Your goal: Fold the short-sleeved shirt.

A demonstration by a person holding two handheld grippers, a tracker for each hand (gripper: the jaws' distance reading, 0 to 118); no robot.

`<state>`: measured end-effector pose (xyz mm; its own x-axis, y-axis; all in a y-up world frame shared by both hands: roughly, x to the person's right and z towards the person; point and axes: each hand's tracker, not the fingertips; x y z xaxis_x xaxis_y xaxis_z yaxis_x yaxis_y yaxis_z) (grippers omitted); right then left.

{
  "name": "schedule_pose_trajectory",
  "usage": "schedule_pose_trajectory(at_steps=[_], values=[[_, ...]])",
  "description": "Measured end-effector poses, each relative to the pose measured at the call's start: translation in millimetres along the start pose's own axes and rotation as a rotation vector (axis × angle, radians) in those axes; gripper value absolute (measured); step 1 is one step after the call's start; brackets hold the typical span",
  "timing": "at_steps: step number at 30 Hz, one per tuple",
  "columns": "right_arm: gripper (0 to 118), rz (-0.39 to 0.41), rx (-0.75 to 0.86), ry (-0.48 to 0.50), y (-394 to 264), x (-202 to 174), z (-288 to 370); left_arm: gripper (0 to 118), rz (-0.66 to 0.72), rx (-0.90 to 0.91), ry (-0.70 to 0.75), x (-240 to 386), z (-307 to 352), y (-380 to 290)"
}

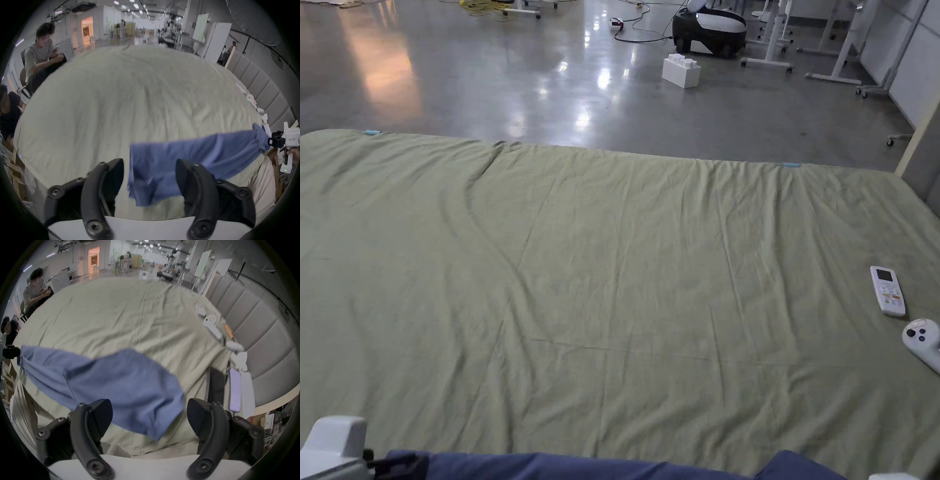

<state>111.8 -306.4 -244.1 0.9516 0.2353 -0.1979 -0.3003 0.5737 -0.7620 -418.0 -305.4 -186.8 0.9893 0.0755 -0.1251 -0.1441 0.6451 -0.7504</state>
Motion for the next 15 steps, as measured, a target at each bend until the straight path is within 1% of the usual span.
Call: schedule_pose_trajectory(at_steps=[2, 6, 8, 9, 11, 12, 14, 15], values=[[98, -0.025, 0.087, -0.036, 12.9, -4.7, 11.1, 69, 0.003, 0.074, 0.001, 8.4, 3.3, 14.5], [98, -0.098, 0.336, -0.057, 39.6, -22.1, 27.5, 69, -0.01, 0.253, 0.022, 38.0, 8.8, 39.3], [96, -0.141, 0.457, -0.02, 50.0, -31.8, 31.5, 69, -0.036, 0.335, 0.066, 55.8, 10.9, 48.5], [93, -0.165, 0.519, -0.011, 55.7, -38.1, 33.7, 69, -0.038, 0.383, 0.089, 64.7, 12.5, 53.2], [80, -0.181, 0.592, -0.042, 65.9, -51.3, 34.4, 69, -0.037, 0.469, 0.109, 76.2, 13.6, 56.1], [76, -0.178, 0.624, -0.055, 73.1, -58.6, 34.6, 68, -0.033, 0.518, 0.127, 84.3, 16.0, 59.0], [75, -0.182, 0.685, -0.059, 81.7, -67.3, 35.0, 66, -0.039, 0.583, 0.139, 86.1, 12.9, 61.4], [71, -0.193, 0.714, -0.052, 85.6, -71.2, 35.0, 64, -0.038, 0.618, 0.153, 89.3, 14.4, 63.0]])
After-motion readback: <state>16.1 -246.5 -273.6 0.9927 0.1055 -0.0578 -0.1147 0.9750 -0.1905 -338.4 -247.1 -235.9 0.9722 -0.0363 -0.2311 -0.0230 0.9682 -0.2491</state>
